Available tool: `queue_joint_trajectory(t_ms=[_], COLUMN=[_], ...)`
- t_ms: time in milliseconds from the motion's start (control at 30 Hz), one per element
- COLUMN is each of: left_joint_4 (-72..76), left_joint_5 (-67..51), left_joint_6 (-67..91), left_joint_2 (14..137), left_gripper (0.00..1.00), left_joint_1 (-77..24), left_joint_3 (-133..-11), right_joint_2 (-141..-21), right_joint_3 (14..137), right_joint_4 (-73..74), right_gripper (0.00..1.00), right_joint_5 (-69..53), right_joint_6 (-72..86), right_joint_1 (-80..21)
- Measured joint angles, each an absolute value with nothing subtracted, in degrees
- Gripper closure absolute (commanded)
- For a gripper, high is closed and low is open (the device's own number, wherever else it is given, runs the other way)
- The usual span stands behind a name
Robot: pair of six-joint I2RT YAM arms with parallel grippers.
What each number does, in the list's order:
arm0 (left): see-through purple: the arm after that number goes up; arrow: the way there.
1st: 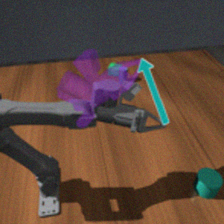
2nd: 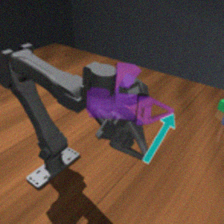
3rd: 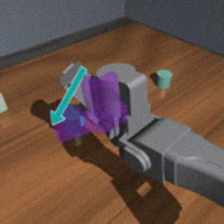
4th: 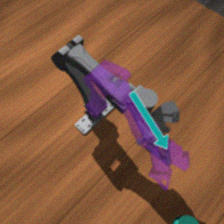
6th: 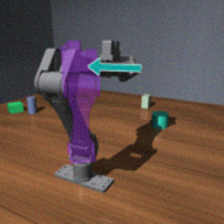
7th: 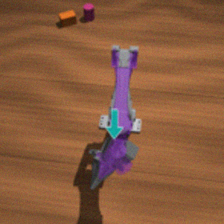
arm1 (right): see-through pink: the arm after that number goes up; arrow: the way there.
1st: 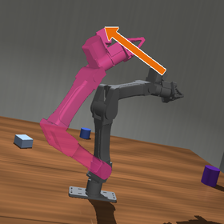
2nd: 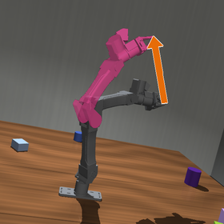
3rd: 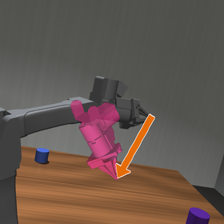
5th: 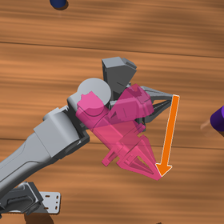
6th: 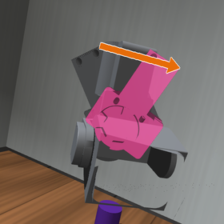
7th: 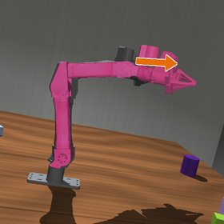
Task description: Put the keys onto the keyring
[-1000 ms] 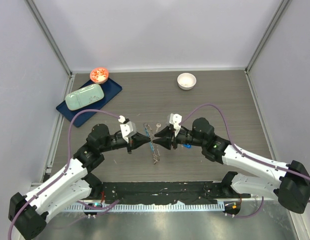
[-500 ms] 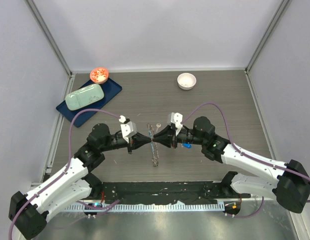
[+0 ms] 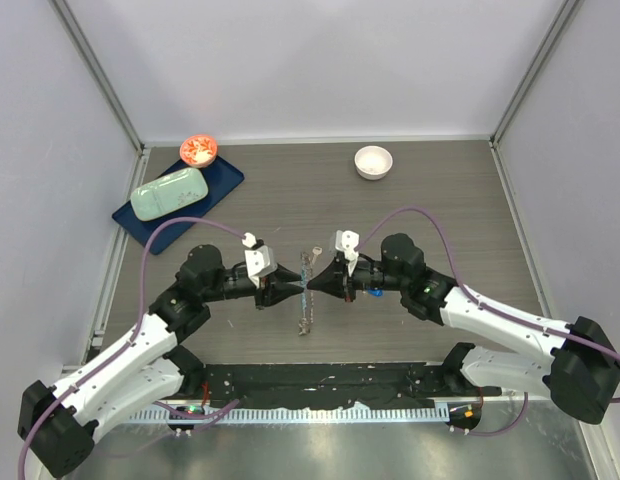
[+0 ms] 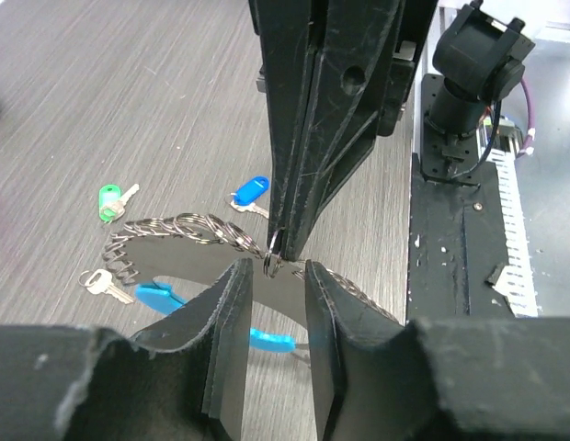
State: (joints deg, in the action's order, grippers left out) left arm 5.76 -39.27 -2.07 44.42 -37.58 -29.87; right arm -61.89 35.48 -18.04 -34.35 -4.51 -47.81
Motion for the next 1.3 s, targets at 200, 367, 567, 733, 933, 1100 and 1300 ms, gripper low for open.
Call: queue_joint_trajectory(t_ms=[200, 367, 567, 733, 933, 1100, 1300], left_joint_4=[1.87, 0.49, -0.16, -0.43, -0.78, -1.45, -2.52], left_joint_5=[-40.23, -40.42, -40.58, -40.6, -41.21, -42.06, -43.68], left_joint_6=[-5.48, -7.16, -8.01, -7.99, -7.97, -7.94, -7.94], left_joint_2=[45.01, 45.23, 45.71, 46.11, 47.0, 48.07, 49.3], left_gripper=[0.66, 0.65, 0.64, 0.64, 0.66, 0.68, 0.77], left_joint_1=[-37.58, -37.58, -37.58, -37.58, -37.58, -37.58, -37.58], left_joint_3=[-31.46, -31.7, -31.7, -31.7, -32.01, -32.71, -33.3], right_joint_2=[-62.06, -62.57, -63.4, -63.81, -64.05, -64.16, -64.25], right_joint_3=[36.97, 38.2, 38.98, 39.03, 39.57, 40.05, 40.64], right_joint_4=[-12.1, -10.57, -9.76, -9.13, -7.77, -7.44, -5.45], right_gripper=[0.99, 0.99, 0.99, 0.99, 0.99, 0.99, 0.99], right_joint_5=[-34.13, -34.24, -34.7, -35.27, -35.44, -35.46, -35.03], right_joint_6=[-7.33, -8.56, -9.17, -9.56, -10.59, -11.44, -12.62], right_joint_1=[-47.81, -47.81, -47.81, -47.9, -48.56, -49.28, -50.11])
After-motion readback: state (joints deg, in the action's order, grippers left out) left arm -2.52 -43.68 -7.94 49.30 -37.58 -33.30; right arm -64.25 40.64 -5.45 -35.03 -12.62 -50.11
